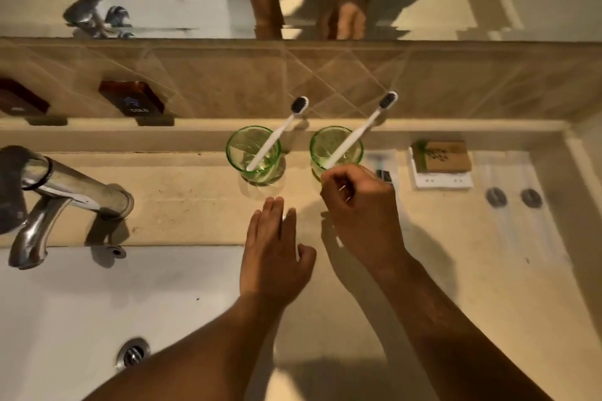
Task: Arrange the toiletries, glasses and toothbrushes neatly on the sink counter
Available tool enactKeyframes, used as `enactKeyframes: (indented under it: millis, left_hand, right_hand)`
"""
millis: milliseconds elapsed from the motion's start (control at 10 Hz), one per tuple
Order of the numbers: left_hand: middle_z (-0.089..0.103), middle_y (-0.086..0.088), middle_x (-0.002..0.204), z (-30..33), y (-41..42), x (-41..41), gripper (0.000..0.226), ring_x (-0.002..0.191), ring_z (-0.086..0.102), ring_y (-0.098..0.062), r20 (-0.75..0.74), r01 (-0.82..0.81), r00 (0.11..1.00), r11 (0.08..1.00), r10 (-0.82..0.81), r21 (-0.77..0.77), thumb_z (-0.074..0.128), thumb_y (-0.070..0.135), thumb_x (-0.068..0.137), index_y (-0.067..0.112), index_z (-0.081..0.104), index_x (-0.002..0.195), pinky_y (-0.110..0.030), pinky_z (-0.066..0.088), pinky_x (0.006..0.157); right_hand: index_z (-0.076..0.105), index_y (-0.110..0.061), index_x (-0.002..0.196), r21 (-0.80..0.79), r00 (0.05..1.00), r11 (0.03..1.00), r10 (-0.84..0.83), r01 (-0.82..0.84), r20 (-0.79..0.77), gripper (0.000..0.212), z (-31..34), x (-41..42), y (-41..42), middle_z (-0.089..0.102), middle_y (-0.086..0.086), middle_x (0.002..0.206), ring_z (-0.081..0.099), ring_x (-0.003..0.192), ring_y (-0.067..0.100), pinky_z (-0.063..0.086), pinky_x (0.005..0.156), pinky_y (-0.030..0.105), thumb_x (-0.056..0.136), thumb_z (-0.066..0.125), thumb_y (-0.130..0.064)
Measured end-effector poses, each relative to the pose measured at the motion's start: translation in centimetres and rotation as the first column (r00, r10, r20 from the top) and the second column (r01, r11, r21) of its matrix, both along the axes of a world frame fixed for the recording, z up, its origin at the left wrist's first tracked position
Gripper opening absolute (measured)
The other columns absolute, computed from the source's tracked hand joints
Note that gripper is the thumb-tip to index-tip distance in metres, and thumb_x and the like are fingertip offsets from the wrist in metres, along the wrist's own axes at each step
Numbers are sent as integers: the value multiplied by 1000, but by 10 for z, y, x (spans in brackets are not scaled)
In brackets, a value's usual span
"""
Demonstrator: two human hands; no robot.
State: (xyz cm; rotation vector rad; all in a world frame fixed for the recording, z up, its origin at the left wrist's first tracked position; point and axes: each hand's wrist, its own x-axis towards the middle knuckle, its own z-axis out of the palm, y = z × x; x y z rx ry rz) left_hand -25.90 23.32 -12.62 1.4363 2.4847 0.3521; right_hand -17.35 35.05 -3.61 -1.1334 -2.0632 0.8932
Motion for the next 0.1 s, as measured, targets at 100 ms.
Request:
enactKeyframes:
  millis: [100]
  left_hand:
    - [28, -13, 165, 8, -3, 2, 65, 155, 16, -28, 9, -5, 1000, 1000, 5, -12, 50, 41, 93, 13, 41, 151, -39, 5, 126]
  right_hand:
    - [70, -18, 113, -33, 937, 999, 13, -2, 349, 27, -24, 70, -28, 66, 1, 114, 60, 99, 10, 50, 90, 21, 95, 56, -35]
